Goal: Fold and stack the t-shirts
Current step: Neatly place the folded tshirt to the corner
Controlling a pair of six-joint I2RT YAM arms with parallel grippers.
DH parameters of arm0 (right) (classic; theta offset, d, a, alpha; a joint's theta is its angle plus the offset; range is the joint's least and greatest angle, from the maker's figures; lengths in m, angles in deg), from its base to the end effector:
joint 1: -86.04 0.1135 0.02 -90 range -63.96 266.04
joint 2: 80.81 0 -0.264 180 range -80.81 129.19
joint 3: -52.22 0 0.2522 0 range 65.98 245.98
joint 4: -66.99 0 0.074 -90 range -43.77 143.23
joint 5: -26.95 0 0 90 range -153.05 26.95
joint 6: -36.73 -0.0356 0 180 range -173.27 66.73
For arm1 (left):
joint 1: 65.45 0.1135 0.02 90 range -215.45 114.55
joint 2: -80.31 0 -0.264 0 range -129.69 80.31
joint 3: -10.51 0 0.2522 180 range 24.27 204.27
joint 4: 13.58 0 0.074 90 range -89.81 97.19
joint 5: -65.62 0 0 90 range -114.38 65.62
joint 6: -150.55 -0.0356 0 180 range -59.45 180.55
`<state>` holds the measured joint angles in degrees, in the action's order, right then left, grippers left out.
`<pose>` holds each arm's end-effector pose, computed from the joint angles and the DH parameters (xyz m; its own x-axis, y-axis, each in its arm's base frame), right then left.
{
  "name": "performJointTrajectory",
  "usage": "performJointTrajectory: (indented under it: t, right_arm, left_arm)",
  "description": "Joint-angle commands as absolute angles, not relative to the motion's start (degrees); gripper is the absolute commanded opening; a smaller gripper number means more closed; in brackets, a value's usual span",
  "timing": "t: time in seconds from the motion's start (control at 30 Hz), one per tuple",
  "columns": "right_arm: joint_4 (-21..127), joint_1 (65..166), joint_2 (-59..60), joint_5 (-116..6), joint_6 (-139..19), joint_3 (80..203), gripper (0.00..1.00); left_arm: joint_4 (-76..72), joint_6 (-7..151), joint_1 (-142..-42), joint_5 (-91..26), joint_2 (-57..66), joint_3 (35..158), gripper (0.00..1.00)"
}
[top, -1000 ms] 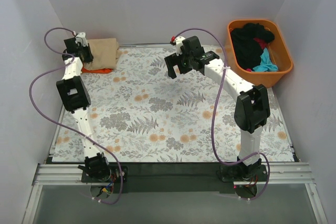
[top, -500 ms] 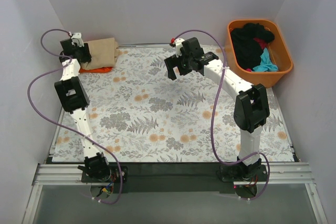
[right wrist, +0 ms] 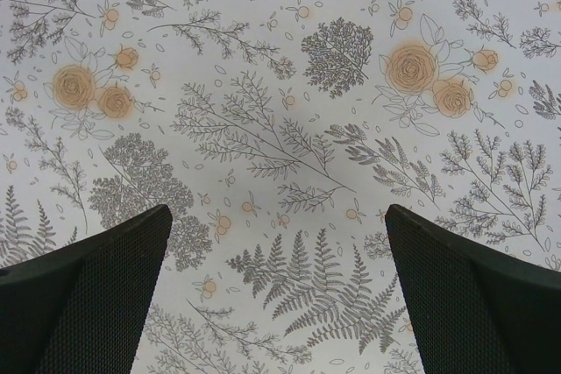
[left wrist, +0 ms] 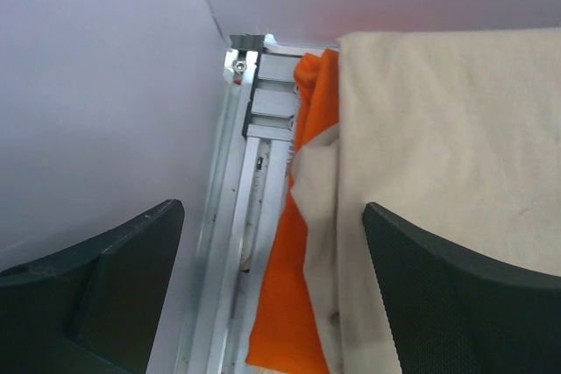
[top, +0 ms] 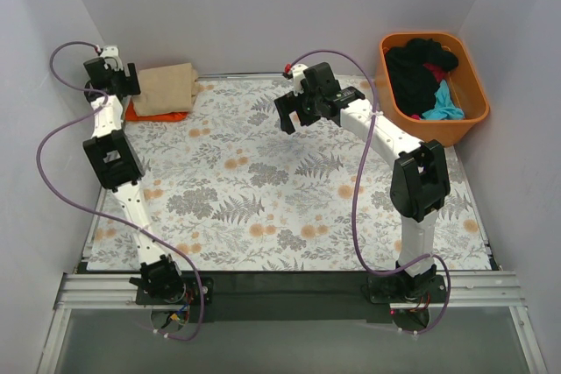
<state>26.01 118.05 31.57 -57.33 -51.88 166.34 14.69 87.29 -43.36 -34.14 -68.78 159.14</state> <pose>0.3859 0.2454 0.2961 -0.5219 -0.3547 -0.7758 -0.6057 0.7944 0.0442 0.5530 0.2179 0.1947 -0.2930 -0.5975 -0.7465 -0.4084 0.7841 -0.4673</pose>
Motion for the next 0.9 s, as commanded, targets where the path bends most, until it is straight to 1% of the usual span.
performJointTrajectory:
  t: [0.0,0.07,0.17,0.2,0.23,0.27,0.33,0.4,0.47,0.5,0.53,0.6,0.63,0.67,0.8,0.87]
  right_arm:
    - [25.63,118.3,29.67,-57.86,-50.98,166.53,0.98]
    - [25.46,118.3,29.5,-57.69,-50.63,166.44,0.98]
    - [24.84,118.21,29.14,-57.34,-49.76,166.79,0.98]
    - [24.49,118.12,28.79,-57.25,-49.49,166.97,0.98]
    - [23.97,118.03,28.7,-57.16,-49.14,167.23,0.98]
    - [23.79,117.77,28.27,-57.25,-48.79,167.32,0.98]
    - [23.35,117.24,27.04,-57.07,-48.17,167.49,0.98]
    - [22.65,116.1,25.72,-56.98,-47.64,167.41,0.98]
    - [21.94,114.35,24.84,-56.02,-47.47,167.58,0.98]
    - [21.07,113.73,23.97,-55.67,-47.29,167.67,0.98]
    - [20.71,113.12,23.35,-55.32,-47.03,167.58,0.98]
    - [20.01,110.83,21.42,-54.88,-46.68,166.97,0.98]
    - [19.83,110.04,20.8,-54.61,-46.5,166.45,0.98]
    - [19.57,108.29,20.1,-54.09,-46.33,165.31,0.98]
    - [18.69,103.54,15.1,-51.98,-46.68,160.13,0.98]
    - [18.69,100.74,13.07,-50.75,-46.59,157.14,0.98]
  left_arm:
    - [14.68,86.39,-42.69,-34.12,-60.58,161.29,0.78]
    - [14.86,86.82,-42.69,-35.01,-58.39,159.1,0.77]
    - [19.84,89.44,-42.6,-35.88,-57.5,160.32,0.76]
    - [21.27,90.51,-42.42,-37.2,-56.37,160.76,0.76]
    - [22.58,91.3,-42.25,-41.38,-55.4,160.94,0.77]
    - [23.99,91.83,-42.33,-42.91,-54.26,159.98,0.83]
    - [25.58,94.9,-42.86,-46.59,-50.57,159.1,0.84]
    - [29.53,96.49,-43.91,-47.67,-48.46,159.44,0.91]
    - [33.82,97.02,-46.19,-48.28,-45.21,159.01,0.92]
    - [34.98,97.54,-47.07,-48.46,-43.98,158.22,0.96]
    - [35.95,98.24,-48.73,-48.81,-41.09,157.0,0.96]
    - [39.27,98.6,-50.94,-48.29,-38.88,154.01,0.97]
    - [40.78,98.43,-53.56,-47.93,-37.91,153.3,0.98]
    - [43.92,98.25,-55.06,-47.84,-36.59,152.77,0.98]
    - [47.82,100.0,-60.69,-48.81,-33.07,147.77,0.98]
    - [48.35,100.62,-64.38,-48.72,-31.32,143.03,0.98]
